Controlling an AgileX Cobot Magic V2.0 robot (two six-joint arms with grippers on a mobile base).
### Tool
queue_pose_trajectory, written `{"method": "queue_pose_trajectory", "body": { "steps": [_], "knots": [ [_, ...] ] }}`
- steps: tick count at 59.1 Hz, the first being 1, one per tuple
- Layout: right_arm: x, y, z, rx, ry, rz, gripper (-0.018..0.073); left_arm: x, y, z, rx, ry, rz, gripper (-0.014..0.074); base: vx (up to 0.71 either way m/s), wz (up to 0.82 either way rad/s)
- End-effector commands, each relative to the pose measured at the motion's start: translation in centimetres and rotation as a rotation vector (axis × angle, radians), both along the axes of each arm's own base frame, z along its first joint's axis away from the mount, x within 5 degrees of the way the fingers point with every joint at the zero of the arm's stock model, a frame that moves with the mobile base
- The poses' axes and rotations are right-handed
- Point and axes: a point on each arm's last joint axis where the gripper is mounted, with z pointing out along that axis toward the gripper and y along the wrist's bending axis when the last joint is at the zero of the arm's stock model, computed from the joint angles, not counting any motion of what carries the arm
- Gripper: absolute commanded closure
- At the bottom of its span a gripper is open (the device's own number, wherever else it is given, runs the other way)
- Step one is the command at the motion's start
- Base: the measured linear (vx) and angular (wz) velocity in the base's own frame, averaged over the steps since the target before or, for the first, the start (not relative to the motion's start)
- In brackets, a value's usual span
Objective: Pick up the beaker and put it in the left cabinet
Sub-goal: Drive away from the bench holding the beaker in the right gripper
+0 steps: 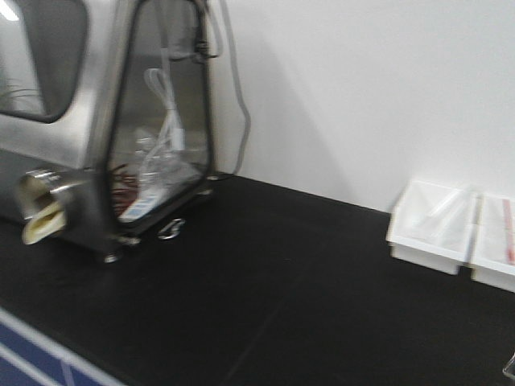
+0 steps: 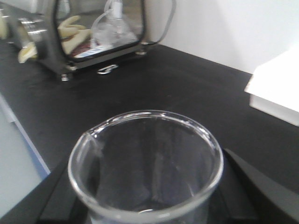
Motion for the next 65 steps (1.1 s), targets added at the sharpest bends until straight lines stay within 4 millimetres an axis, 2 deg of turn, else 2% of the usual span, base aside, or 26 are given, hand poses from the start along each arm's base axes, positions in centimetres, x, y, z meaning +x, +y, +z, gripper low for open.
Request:
{"method": "queue_pose_trajectory", "body": {
  "steps": [1, 35, 65],
  "knots": [
    [-0.02, 0.23, 1.59, 0.022, -0.092, 0.030, 0.0564, -0.11, -0.10, 0.41, -0.016, -0.092, -0.015, 0.0604, -0.11, 0.62],
    [-0.02, 0.23, 1.59, 0.022, -0.092, 0.030, 0.0564, -0.11, -0.10, 0.41, -0.016, -0.092, -0.015, 0.0604, -0.04, 0.78],
    [-0.02, 0.23, 1.59, 0.022, -0.092, 0.030, 0.0564, -0.11, -0.10, 0.41, -0.016, -0.092, -0.015, 0.0604, 0.20, 0.63]
  ]
}}
